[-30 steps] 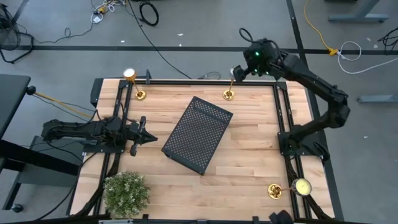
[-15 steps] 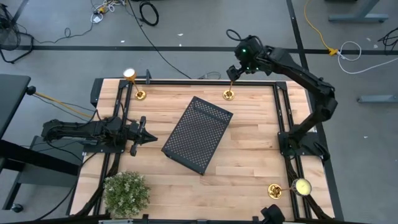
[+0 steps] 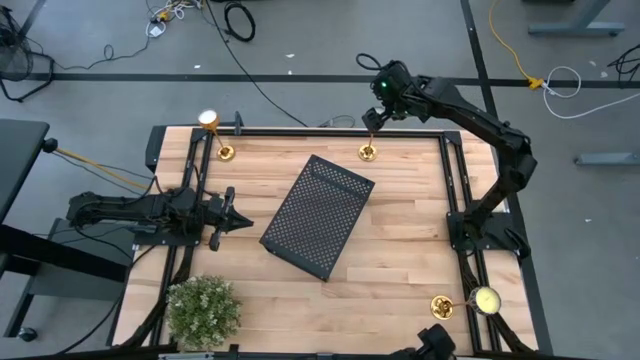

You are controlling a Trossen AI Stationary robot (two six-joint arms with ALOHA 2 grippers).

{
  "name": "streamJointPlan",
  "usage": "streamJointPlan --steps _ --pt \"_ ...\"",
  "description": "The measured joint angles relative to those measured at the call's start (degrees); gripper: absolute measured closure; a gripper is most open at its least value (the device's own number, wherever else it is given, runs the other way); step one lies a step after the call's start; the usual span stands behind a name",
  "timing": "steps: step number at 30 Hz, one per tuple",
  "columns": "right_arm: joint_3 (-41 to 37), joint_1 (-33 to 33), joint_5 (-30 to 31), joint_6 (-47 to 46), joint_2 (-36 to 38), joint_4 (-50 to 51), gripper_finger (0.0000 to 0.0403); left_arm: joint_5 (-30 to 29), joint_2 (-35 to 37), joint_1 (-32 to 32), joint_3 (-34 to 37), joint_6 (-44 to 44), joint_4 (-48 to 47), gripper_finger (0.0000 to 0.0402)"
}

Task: Stock candles on shelf
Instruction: Put the blue scented candle on the shelf

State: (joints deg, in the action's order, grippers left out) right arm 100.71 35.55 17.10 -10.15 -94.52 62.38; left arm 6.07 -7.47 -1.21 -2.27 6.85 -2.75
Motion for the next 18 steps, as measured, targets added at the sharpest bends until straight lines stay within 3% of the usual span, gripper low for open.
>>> streamJointPlan --steps 18 --pt "-0.1 0.0 -0.1 5.5 0.0 -5.8 0.0039 0.0 0.0 0.0 0.0 0.0 0.0 0.0387"
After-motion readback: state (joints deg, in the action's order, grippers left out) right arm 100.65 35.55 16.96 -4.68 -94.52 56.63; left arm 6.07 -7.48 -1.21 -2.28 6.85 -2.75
